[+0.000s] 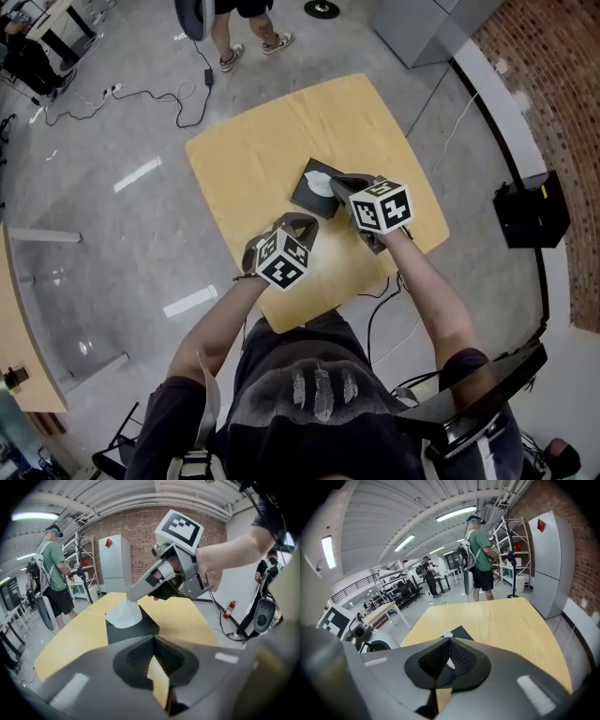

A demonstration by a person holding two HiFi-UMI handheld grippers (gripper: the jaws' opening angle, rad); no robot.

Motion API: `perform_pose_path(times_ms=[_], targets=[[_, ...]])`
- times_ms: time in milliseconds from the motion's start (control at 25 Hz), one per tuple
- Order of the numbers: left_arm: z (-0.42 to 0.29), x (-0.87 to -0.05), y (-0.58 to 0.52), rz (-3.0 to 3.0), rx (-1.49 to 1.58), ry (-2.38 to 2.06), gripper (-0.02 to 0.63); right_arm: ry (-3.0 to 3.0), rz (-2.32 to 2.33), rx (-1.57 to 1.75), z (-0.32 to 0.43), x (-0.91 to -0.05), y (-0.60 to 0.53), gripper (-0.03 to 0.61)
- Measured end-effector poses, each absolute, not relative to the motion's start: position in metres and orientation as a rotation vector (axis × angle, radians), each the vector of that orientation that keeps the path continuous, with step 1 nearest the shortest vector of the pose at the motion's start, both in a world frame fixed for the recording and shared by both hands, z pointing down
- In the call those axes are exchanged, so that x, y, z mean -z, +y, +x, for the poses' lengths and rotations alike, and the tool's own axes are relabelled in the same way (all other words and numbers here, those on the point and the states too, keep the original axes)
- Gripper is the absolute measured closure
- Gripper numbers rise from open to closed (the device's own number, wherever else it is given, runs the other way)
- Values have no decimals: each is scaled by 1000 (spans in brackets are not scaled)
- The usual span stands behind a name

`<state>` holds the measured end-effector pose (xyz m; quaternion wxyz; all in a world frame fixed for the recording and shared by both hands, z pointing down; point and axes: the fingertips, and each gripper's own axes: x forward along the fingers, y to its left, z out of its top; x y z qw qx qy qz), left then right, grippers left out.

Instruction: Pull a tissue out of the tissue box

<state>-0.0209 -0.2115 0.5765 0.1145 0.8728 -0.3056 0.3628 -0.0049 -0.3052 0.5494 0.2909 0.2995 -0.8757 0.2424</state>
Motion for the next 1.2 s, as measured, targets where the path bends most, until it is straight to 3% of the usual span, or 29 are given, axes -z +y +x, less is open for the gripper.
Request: perform_pose_path(times_ms=[1200], targets=[[-21, -560, -190, 2578, -1023, -929, 614, -2421, 883, -566, -1, -494, -296, 578]])
